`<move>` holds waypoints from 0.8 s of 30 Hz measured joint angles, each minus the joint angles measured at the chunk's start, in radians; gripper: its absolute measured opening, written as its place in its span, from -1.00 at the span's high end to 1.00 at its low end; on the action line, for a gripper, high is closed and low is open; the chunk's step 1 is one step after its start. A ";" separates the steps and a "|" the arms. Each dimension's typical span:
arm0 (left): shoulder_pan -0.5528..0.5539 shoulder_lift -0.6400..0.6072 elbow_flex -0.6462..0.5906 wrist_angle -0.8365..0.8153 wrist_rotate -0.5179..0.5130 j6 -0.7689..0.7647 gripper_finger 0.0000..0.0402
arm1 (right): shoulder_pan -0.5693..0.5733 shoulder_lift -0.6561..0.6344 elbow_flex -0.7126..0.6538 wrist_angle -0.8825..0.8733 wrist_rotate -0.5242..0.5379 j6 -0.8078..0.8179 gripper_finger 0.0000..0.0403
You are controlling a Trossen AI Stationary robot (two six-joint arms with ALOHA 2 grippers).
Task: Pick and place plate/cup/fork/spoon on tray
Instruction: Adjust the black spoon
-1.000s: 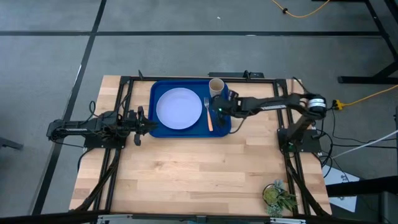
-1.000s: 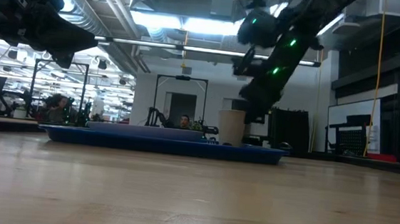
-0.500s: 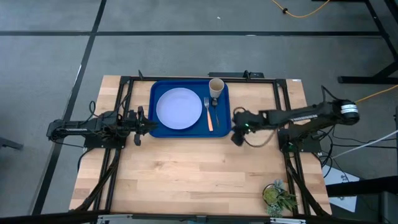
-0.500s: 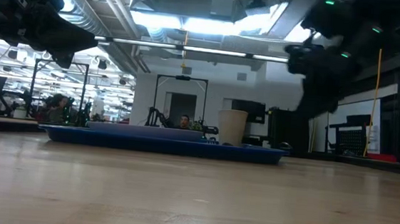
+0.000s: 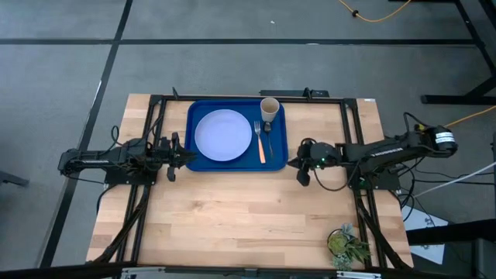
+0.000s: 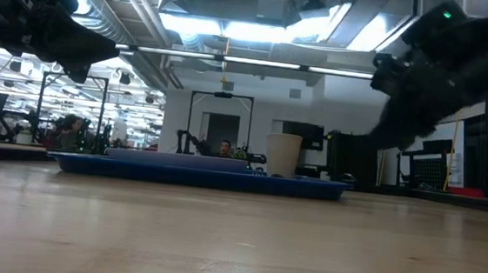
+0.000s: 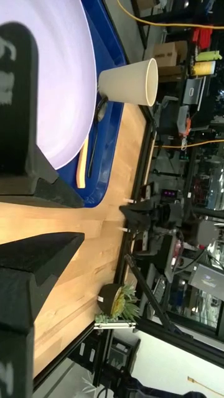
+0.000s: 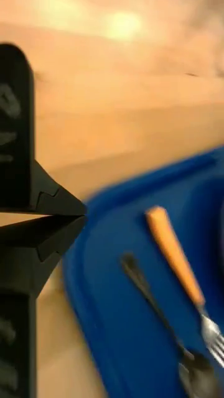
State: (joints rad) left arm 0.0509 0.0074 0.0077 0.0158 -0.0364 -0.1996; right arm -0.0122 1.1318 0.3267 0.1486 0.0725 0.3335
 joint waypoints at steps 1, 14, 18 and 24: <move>0.000 0.000 0.000 0.000 0.000 0.000 0.68 | -0.005 0.008 0.019 -0.005 0.012 -0.006 0.92; 0.000 0.000 0.000 0.000 0.000 0.000 0.68 | -0.094 0.393 0.435 -0.391 -0.020 -0.411 0.92; 0.000 0.000 0.000 0.000 0.000 0.000 0.68 | -0.123 0.497 0.508 -0.405 -0.041 -0.448 0.92; 0.000 0.000 0.000 0.000 0.000 0.000 0.68 | -0.164 0.566 0.563 -0.460 -0.031 -0.446 0.92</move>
State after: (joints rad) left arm 0.0509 0.0074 0.0078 0.0158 -0.0364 -0.1997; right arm -0.1757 1.6974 0.8898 -0.3111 0.0412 -0.1123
